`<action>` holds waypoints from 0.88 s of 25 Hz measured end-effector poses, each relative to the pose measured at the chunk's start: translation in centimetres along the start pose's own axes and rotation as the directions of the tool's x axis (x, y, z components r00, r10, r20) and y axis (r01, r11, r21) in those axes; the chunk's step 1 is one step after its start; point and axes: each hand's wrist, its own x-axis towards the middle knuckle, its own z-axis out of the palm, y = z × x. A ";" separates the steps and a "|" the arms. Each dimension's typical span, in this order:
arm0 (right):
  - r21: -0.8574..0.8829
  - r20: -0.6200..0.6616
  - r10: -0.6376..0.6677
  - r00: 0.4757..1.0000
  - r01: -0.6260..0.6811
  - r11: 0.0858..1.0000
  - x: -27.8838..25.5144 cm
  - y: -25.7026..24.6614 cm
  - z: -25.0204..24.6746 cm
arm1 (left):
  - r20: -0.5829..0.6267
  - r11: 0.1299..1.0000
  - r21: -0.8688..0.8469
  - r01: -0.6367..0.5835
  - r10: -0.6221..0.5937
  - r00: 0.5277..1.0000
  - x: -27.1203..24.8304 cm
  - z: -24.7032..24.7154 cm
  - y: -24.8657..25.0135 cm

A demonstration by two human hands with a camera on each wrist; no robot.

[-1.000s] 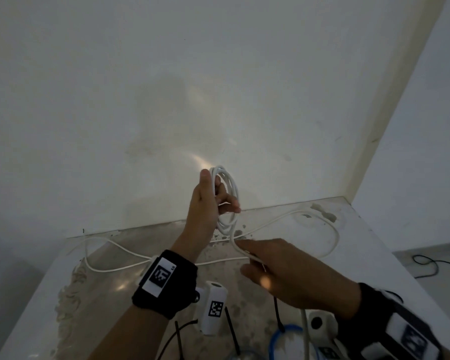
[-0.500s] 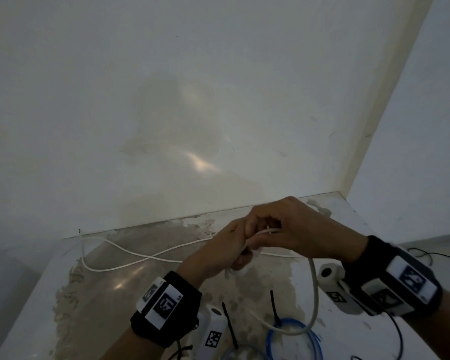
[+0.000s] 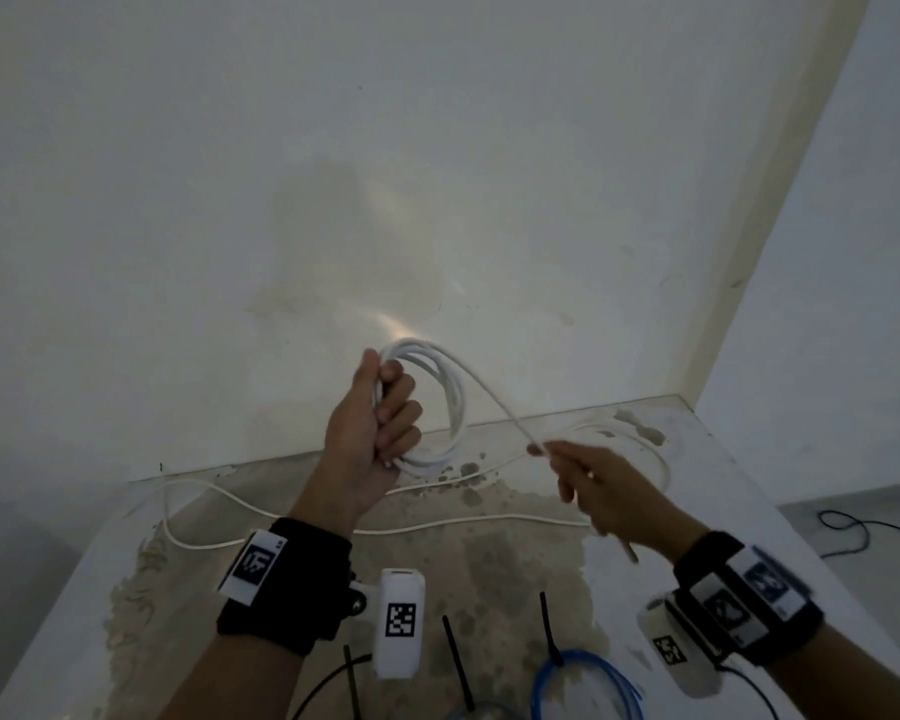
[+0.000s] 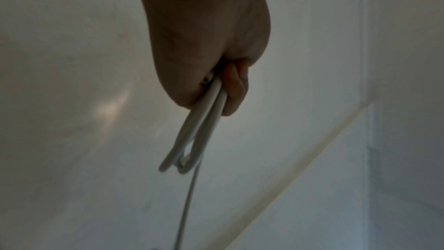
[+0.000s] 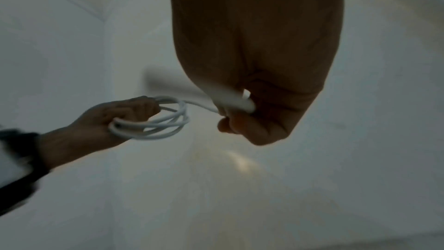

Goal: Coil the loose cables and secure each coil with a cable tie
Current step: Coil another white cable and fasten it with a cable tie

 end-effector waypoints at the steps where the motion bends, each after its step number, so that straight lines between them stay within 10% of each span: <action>1: -0.016 0.065 0.010 0.998 -0.009 1.000 -0.7 -0.3 1.3 | -0.040 0.999 0.020 -0.041 0.042 0.998 0.4 -0.2 0.3; 12: 0.129 0.412 -0.284 0.866 0.253 0.959 -3.5 -9.0 2.5 | -0.121 0.978 0.208 0.013 0.013 0.993 0.8 0.6 -2.5; 17: 0.082 0.036 -0.425 0.904 0.421 0.903 -2.1 -10.0 2.3 | -0.074 0.985 0.096 0.147 -0.140 0.987 -0.2 2.2 -4.1; 22: 0.394 -0.102 -0.222 0.970 0.244 0.886 -1.6 -9.7 2.1 | -0.081 0.902 0.359 0.241 -0.227 0.971 -1.7 3.5 -5.4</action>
